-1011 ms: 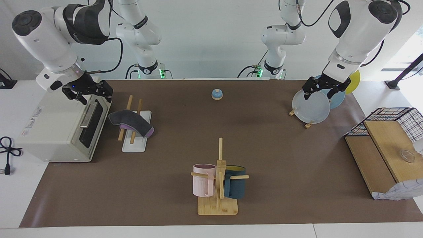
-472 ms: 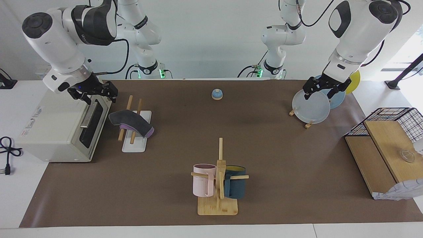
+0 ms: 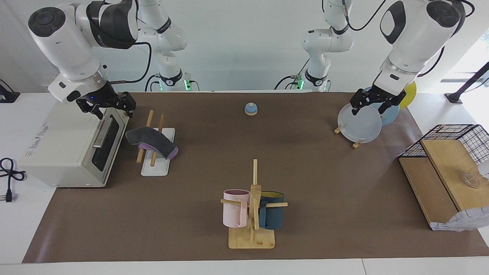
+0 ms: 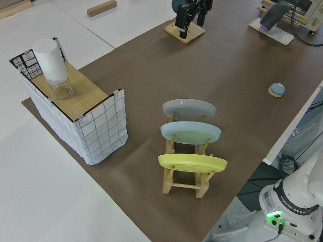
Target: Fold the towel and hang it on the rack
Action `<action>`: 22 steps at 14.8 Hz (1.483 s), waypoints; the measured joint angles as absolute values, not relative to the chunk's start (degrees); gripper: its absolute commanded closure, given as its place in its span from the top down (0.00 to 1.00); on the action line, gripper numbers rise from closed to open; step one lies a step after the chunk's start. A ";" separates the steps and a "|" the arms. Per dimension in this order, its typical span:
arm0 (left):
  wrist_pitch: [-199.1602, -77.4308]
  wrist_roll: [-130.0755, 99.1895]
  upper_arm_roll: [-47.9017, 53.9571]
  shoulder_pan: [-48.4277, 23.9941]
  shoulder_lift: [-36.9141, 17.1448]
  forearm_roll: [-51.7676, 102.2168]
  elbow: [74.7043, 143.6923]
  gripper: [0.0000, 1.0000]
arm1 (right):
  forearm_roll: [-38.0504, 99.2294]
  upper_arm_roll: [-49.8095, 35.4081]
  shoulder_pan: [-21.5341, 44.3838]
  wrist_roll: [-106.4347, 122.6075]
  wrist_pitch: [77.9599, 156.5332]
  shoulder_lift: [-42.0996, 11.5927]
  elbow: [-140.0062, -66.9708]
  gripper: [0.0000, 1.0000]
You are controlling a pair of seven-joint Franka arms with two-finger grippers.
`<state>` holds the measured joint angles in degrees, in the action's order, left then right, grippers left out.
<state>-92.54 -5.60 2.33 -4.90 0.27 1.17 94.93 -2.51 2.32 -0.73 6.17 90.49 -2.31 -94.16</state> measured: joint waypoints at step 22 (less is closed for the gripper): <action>-92.54 -5.60 2.32 -4.90 0.27 1.17 94.93 1.00 | -2.15 2.60 0.08 2.68 90.05 -0.58 -92.89 1.00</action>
<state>-92.54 -5.60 2.32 -4.90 0.27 1.17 94.93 -2.15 2.60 0.08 2.68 90.05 -0.58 -92.89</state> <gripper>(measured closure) 0.000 0.000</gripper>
